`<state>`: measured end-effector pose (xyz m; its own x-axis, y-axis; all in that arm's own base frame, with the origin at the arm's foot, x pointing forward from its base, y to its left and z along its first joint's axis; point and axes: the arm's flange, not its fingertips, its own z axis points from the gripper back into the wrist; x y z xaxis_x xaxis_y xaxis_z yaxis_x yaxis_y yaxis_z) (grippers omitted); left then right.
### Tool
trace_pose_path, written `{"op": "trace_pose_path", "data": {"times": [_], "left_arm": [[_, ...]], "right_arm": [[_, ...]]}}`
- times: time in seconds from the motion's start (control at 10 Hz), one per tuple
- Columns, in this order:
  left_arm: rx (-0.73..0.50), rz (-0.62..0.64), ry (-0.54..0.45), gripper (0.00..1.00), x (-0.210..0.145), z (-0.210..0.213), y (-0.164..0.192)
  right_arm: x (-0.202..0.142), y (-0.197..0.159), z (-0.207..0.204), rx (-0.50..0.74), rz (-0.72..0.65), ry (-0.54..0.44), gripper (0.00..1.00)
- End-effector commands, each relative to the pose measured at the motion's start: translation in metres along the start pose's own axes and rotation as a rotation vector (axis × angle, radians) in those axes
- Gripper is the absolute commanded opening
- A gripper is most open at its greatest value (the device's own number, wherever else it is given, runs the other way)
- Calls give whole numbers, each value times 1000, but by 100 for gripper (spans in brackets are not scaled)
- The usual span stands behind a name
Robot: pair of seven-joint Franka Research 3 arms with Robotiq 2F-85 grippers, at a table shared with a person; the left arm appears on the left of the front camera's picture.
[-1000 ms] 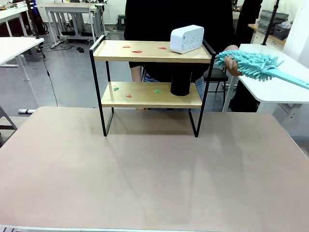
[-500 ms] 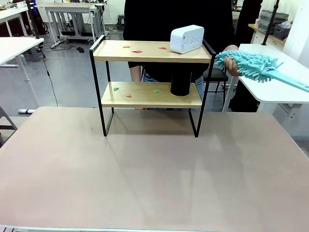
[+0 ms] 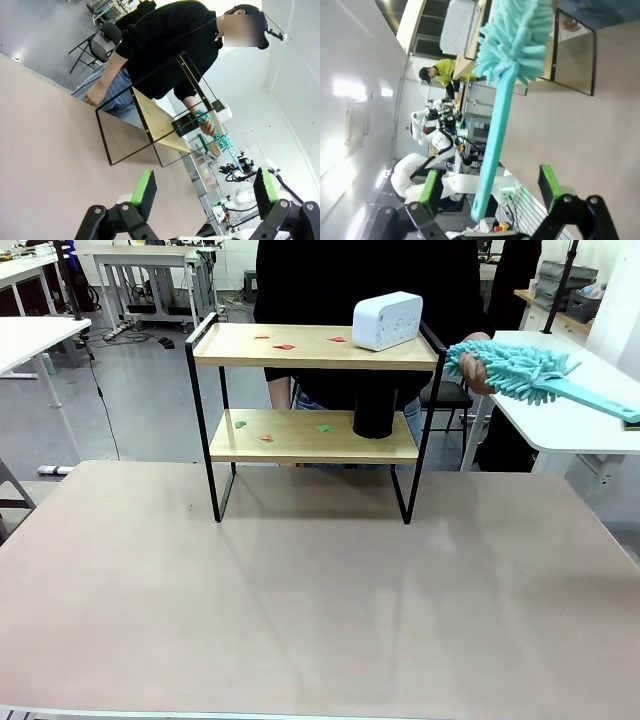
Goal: Clean the shelf.
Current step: Pick up the Duster from the human.
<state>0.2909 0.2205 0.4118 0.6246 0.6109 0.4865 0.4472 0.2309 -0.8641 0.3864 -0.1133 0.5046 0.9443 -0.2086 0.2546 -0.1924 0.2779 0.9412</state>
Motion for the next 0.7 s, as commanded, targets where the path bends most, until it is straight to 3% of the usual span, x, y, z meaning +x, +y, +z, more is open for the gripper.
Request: {"op": "trace_pose_path", "data": {"times": [0.0, 0.2, 0.3, 0.6], "left_arm": [[-11, -26, 5, 100, -4, 0, -3], [-11, -26, 5, 100, -4, 0, -3], [-11, -26, 5, 100, -4, 0, -3], [-11, -26, 5, 100, -4, 0, -3]], "right_arm": [[11, -9, -26, 29, -48, -7, 100], [11, -8, -50, 94, -106, -12, 100], [19, -11, -54, 111, -198, -15, 100], [32, -5, -62, 13, -276, 32, 100]]}}
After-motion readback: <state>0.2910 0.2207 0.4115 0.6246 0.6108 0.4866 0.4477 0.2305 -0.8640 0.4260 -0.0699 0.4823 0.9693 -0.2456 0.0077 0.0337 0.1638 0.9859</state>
